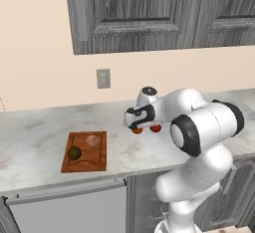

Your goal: Place the avocado, onion, tomato, and bell pepper on the cutting board.

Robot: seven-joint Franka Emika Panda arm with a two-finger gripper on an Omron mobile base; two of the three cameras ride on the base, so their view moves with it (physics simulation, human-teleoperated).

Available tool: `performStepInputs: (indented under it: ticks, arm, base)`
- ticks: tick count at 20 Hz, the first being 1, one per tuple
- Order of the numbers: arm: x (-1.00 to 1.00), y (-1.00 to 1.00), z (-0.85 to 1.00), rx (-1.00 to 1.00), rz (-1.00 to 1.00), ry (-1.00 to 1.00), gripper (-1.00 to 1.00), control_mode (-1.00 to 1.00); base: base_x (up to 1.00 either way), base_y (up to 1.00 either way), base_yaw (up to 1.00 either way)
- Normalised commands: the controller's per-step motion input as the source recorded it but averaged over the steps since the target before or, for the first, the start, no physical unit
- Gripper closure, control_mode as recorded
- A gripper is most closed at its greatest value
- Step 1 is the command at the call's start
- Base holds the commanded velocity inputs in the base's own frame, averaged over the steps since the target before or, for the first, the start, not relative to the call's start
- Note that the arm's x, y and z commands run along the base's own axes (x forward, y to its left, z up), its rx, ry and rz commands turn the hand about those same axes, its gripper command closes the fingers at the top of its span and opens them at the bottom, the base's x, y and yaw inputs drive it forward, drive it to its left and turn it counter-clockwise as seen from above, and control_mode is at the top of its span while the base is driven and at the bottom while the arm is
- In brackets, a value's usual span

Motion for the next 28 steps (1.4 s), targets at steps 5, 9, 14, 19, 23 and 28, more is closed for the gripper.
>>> performStepInputs:
  ticks: [5, 9, 14, 19, 23, 28]
  arm:
    - [0.21, 0.00, -0.26, 0.00, 0.00, 0.00, -1.00, -1.00]
    - [0.19, 0.00, -0.29, 0.00, 0.00, 0.00, -1.00, -1.00]
    - [0.13, 0.02, -0.32, 0.00, 0.00, 0.00, 1.00, -1.00]
    - [0.08, 0.02, -0.28, 0.00, 0.00, 0.00, 1.00, -1.00]
    - [-0.18, 0.01, 0.24, 0.00, 0.00, -0.14, 1.00, -1.00]
    - [-0.27, 0.02, 0.59, 0.00, -0.05, -0.09, 1.00, -1.00]
  base:
    - [0.00, 0.00, 0.00]
    - [0.00, 0.00, 0.00]
    - [0.00, 0.00, 0.00]
    - [0.00, 0.00, 0.00]
    - [0.00, 0.00, 0.00]
    - [0.00, 0.00, 0.00]
